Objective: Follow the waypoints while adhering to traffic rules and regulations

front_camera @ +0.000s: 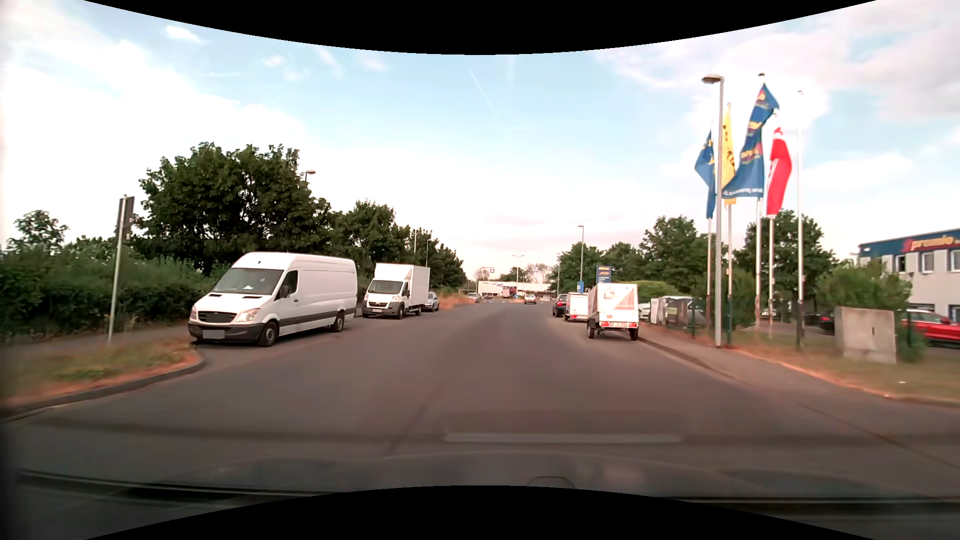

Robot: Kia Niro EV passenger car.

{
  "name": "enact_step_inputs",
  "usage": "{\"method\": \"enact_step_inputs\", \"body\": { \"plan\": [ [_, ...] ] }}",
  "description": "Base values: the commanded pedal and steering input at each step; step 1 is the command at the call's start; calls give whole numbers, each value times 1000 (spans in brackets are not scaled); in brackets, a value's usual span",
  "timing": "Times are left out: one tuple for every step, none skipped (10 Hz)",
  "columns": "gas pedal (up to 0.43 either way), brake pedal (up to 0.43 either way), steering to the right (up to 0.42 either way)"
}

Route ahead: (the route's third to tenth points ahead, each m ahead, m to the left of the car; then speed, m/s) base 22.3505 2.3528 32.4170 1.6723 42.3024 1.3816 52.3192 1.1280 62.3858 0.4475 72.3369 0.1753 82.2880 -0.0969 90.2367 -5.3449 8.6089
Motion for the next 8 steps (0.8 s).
{"method": "enact_step_inputs", "body": {
  "plan": [
    [98, 0, -4],
    [98, 0, -5],
    [98, 0, -4],
    [98, 0, 0],
    [98, 0, 9],
    [98, 0, 16],
    [98, 0, 18],
    [98, 0, 16]
  ]
}}
